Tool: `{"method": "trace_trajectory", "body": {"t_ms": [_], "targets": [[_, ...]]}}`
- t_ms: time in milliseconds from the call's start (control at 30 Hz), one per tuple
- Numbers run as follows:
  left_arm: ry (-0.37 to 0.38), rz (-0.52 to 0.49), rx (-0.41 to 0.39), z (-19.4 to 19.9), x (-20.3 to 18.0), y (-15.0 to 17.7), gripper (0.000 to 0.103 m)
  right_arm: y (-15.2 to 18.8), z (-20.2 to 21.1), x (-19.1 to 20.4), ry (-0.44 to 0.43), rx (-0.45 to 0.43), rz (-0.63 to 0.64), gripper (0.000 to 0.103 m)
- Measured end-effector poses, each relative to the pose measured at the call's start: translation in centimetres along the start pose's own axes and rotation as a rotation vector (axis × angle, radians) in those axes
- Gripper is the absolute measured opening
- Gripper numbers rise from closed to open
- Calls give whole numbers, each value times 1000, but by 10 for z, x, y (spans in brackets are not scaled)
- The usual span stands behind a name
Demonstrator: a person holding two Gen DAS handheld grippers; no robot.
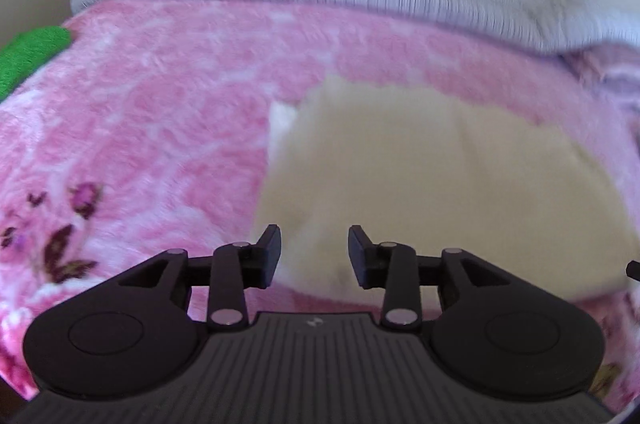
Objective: Fold clothes
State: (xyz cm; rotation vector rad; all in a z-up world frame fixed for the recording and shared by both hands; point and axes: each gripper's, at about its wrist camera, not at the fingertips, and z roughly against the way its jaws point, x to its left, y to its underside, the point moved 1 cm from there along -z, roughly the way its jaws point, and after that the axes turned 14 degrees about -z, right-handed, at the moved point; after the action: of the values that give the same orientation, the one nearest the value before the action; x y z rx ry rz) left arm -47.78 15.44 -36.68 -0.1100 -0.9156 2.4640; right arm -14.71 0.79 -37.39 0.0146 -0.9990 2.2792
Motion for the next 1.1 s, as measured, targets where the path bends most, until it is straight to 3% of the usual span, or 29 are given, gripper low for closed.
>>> {"method": "trace_trajectory", "body": {"t_ms": [67, 167, 267, 367, 567, 767, 1100], "targets": [[7, -11, 64, -18, -3, 4, 31, 12, -18, -3, 28, 33, 23, 35], [-7, -28, 68, -9, -9, 7, 32, 16, -10, -3, 46, 50, 39, 35], [-8, -46, 64, 10, -21, 10, 33, 17, 4, -2, 70, 113, -28, 36], [-13, -75, 63, 31, -37, 17, 33, 30, 26, 3, 69, 136, -53, 46], [-16, -162, 49, 69, -63, 32, 33, 51, 62, 28, 82, 130, -38, 50], [-55, -211, 33, 101, -69, 49, 34, 68, 85, 46, 56, 116, -51, 52], [-163, -178, -22, 144, -70, 71, 39, 79, 95, 70, -41, 113, 57, 52]]}}
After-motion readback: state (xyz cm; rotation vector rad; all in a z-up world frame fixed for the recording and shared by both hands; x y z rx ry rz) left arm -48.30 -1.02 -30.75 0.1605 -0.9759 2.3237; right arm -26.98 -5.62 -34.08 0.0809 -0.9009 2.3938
